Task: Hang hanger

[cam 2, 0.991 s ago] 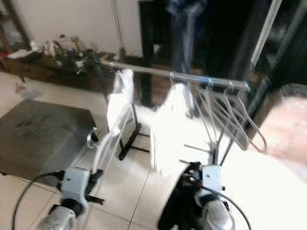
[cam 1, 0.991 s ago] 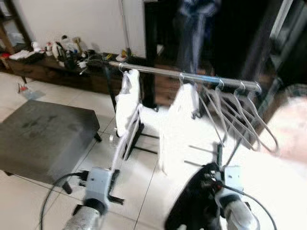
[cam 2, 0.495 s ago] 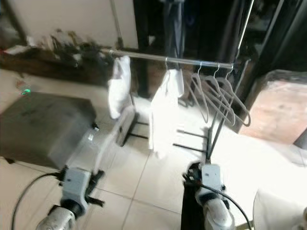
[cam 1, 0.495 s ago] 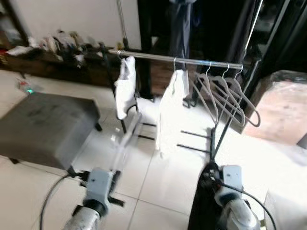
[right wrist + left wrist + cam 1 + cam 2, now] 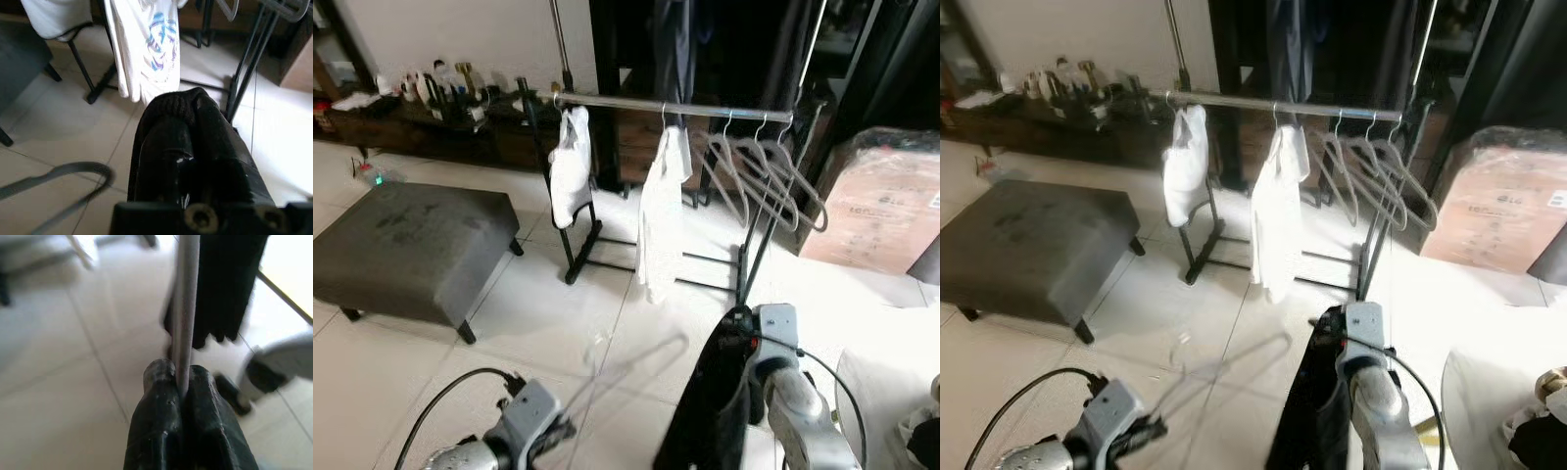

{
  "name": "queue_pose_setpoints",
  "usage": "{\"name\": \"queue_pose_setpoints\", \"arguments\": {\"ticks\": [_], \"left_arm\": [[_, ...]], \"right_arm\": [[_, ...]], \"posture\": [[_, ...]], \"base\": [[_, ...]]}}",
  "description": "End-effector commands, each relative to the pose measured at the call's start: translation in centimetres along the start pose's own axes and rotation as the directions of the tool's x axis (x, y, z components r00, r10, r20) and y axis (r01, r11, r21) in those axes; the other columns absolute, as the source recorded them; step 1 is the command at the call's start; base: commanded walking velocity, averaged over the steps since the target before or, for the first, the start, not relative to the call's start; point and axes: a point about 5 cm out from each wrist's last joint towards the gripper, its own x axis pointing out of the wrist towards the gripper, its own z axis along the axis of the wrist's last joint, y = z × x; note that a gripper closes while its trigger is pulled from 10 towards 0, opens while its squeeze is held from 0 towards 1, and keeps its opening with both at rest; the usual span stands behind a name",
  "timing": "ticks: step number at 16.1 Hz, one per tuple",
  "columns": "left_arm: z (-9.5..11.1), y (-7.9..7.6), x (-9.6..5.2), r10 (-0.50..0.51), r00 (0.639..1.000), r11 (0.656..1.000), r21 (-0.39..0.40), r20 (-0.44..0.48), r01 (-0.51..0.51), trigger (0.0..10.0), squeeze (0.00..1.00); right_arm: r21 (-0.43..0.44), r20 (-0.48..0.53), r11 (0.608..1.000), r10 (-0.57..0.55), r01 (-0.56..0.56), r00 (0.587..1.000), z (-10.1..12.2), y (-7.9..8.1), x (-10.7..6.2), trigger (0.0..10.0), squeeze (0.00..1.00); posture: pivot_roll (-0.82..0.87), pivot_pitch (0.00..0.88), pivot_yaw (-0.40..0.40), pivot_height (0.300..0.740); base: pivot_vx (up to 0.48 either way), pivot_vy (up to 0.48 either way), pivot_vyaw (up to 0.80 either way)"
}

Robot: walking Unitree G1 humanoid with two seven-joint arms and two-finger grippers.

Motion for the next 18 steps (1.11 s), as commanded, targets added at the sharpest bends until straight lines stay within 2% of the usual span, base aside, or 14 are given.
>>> {"name": "queue_pose_setpoints", "arguments": {"ticks": [1,3,6,10,12,14,16,18], "left_arm": [[0.2,0.1,0.0,-0.039,0.999,0.999,0.010,-0.015,0.039,10.0,0.00],[0.4,-0.1,-0.2,-0.153,0.985,0.988,0.016,-0.078,0.155,10.0,0.00],[0.6,-0.6,-0.8,-0.204,0.972,0.979,0.004,-0.117,0.206,10.0,0.00],[2.2,-0.7,-1.4,-0.262,0.963,0.965,-0.003,-0.059,0.263,10.0,0.00],[3.3,-0.4,-1.3,-0.236,0.971,0.971,0.016,-0.028,0.237,10.0,0.00],[3.5,-0.3,-1.2,-0.236,0.972,0.972,0.005,-0.011,0.236,10.0,0.00],[3.7,0.2,-0.8,-0.168,0.986,0.985,0.028,-0.002,0.168,10.0,0.00],[4.4,0.5,-0.2,-0.121,0.991,0.993,0.003,0.051,0.121,10.0,0.00]], "right_arm": [[-0.007,0.019,1.000,0.005,-0.005,1.000,0.8,0.3,0.4,10.0,0.00],[-0.039,-0.027,0.999,0.003,-0.004,1.000,0.7,0.6,1.1,10.0,0.00],[-0.057,-0.049,0.998,-0.014,0.011,0.999,0.3,0.3,1.4,10.0,0.00],[-0.070,-0.050,0.997,-0.014,0.010,0.999,0.9,-0.1,2.2,10.0,0.00],[-0.079,-0.045,0.997,-0.007,0.004,0.999,1.4,-0.2,2.6,10.0,0.00],[-0.075,-0.043,0.997,0.000,-0.004,0.999,1.4,-0.2,2.7,10.0,0.00],[-0.080,-0.050,0.997,0.013,-0.017,0.999,1.3,0.0,2.7,10.0,0.00],[-0.078,-0.052,0.997,0.011,-0.015,0.999,1.1,-0.1,2.6,10.0,0.00]], "posture": [[-0.05,0.158,0.013,0.740],[-0.05,0.158,0.020,0.740],[-0.05,0.159,0.017,0.740],[-0.04,0.163,0.004,0.740],[-0.05,0.169,0.000,0.740],[-0.04,0.172,-0.003,0.740],[-0.05,0.180,-0.009,0.740],[-0.05,0.187,-0.012,0.740]], "base": [[0.000,0.000,0.00],[0.000,0.000,0.00],[0.000,0.000,0.00],[0.000,0.000,0.00],[0.000,0.000,0.00],[0.000,0.000,0.00],[0.000,0.000,0.00],[0.000,0.000,0.00]]}}
